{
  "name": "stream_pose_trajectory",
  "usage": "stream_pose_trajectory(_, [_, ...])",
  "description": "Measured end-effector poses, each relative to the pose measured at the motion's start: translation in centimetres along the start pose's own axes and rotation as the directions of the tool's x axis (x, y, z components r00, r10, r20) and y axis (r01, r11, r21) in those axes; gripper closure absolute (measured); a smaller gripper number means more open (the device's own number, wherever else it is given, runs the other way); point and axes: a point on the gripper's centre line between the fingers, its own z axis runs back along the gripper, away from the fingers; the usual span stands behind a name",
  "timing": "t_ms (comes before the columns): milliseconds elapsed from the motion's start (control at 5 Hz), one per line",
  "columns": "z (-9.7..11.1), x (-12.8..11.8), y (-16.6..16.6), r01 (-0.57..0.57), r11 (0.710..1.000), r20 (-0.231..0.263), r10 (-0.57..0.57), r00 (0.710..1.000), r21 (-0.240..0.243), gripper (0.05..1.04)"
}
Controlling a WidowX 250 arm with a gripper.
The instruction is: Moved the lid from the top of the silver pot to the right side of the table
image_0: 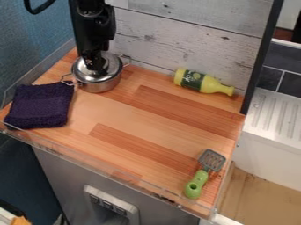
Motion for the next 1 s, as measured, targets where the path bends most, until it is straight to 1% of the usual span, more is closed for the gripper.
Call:
stream_pose_trajectory(200, [-0.43, -0.10, 0.32, 0.001, 1.000, -0.011, -0.001, 1.000, -0.001, 0.198])
stream_pose_trajectory(400, [-0.39, -0.39, 0.55, -0.007, 1.000, -0.029, 0.007, 1.000, 0.012, 0.491])
stream_pose_trajectory(600, [-0.39, -0.45, 0.65, -0.010, 1.000, -0.033, 0.011, 0.999, 0.019, 0.759])
stream_pose_trajectory(800, [-0.39, -0.42, 0.65, -0.012, 1.000, -0.030, 0.013, 0.999, 0.018, 0.795])
stream_pose_trajectory(1000, [-0.42, -0.29, 0.54, -0.006, 1.000, -0.023, 0.006, 1.000, 0.016, 0.795])
